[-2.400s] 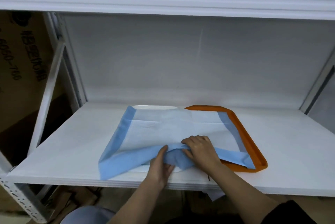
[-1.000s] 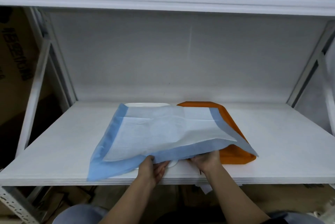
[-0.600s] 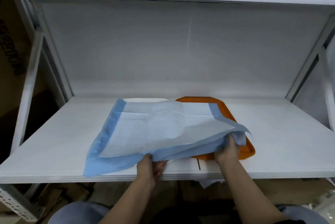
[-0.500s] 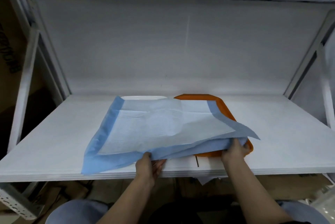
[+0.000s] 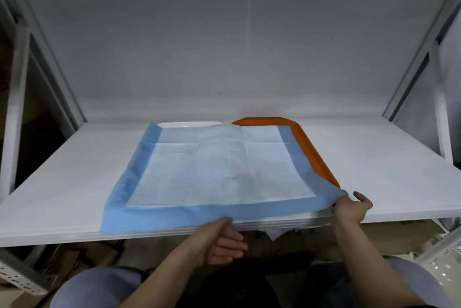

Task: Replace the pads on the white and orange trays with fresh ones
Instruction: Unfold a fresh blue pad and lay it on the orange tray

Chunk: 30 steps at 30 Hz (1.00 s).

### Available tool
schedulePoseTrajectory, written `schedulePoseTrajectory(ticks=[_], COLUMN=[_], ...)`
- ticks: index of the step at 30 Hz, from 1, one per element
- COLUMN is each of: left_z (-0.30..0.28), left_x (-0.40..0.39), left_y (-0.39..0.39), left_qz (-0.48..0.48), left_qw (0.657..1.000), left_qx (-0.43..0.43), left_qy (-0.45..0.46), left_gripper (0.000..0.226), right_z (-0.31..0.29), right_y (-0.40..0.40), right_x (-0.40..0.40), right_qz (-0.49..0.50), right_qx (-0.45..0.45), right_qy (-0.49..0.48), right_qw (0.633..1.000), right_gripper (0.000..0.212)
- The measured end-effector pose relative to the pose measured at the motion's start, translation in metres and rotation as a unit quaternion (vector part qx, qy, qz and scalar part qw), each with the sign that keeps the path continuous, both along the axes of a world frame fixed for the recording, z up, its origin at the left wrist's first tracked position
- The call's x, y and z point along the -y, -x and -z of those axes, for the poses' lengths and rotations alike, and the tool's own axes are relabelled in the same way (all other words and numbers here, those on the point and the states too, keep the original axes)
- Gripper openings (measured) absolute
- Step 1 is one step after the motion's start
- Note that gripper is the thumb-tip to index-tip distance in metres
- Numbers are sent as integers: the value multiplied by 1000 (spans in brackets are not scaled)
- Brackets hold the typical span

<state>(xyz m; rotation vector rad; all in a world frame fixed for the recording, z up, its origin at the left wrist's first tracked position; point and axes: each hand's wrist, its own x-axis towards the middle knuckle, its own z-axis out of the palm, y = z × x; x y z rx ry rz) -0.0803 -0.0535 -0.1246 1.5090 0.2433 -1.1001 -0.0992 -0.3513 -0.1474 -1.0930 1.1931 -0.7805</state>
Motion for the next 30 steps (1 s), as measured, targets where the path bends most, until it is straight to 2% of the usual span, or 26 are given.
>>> schedulePoseTrajectory(ticks=[2,5,6,8,10,11,13,16,18,21,25,27,30], left_z=[-10,-17,-17,-15,-13,-12,-11,-5,-1,5,14,18,24], left_x=[9,30,36,48,59,64,77,92,99,105,106,105,102], left_y=[4,-2,-6,-15,-21,-24,-27,-31,-32,-32,-33,-34,-35], left_qz=[78,37,18,25,100,146,232,330,372,404,416,420,421], left_qw=[995,974,957,906,842,813,767,707,678,655,628,605,573], left_qx=[60,225,289,419,516,544,570,575,571,563,567,579,601], left_qy=[-18,1,-7,-59,-121,-145,-181,-245,-274,-302,-333,-349,-364], left_gripper=[42,30,25,16,15,23,43,70,79,84,86,87,87], right_z=[6,6,3,-1,-8,-10,-16,-14,-11,-9,-5,-2,1], right_y=[4,11,12,12,13,14,18,22,23,24,25,25,25], right_x=[4,8,9,15,21,23,25,32,35,37,39,41,45], right_qz=[-36,-107,-132,-179,-218,-239,-284,-329,-316,-287,-279,-267,-235], right_qx=[-48,-93,-96,-98,-100,-93,-100,-159,-169,-176,-170,-165,-165], right_qy=[21,71,79,50,7,-6,-1,89,123,139,136,141,146], right_qw=[998,987,983,978,971,966,954,926,925,931,935,939,947], right_gripper=[31,9,14,37,57,62,52,31,31,33,24,17,18])
